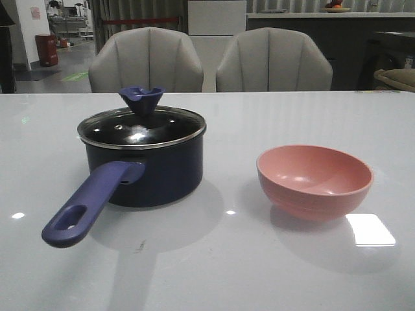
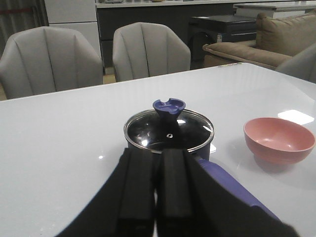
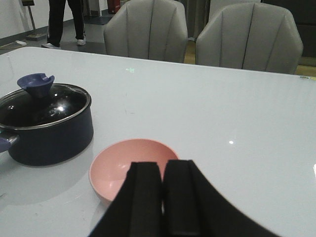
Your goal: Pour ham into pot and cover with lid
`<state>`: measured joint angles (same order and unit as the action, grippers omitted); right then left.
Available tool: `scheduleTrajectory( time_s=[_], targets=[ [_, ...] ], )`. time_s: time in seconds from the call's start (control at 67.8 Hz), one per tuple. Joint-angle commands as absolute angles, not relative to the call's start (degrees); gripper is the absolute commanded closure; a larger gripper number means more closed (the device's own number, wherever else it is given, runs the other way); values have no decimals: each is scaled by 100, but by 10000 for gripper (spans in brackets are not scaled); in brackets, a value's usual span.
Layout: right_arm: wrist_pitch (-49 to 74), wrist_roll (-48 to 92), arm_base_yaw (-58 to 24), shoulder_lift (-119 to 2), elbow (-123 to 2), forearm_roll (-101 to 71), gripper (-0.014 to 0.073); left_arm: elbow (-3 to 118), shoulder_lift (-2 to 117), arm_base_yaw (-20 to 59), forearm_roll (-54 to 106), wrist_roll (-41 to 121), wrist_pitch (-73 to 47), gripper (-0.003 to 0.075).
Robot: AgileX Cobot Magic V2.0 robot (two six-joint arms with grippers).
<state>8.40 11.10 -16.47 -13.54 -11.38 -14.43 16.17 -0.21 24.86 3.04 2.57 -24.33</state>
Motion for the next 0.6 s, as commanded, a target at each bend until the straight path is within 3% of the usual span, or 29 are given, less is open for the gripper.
scheduleTrajectory(
  time_s=[0.0,0.236,0.487,0.59],
  targets=[
    [408,1167,-1643,-1411,-1307,-1463,432,1744,98,2511,343,252,-1975,589],
    [408,1167,-1643,-1411,-1307,-1463,432,1251,98,2212,40,252,-1313,589],
    [408,1167,-1643,-1411,-1307,-1463,432,65,101,800,341,212,602,589],
    [408,1167,-1643,-1411,-1307,-1463,432,-146,86,351,341,184,775,589]
  ],
)
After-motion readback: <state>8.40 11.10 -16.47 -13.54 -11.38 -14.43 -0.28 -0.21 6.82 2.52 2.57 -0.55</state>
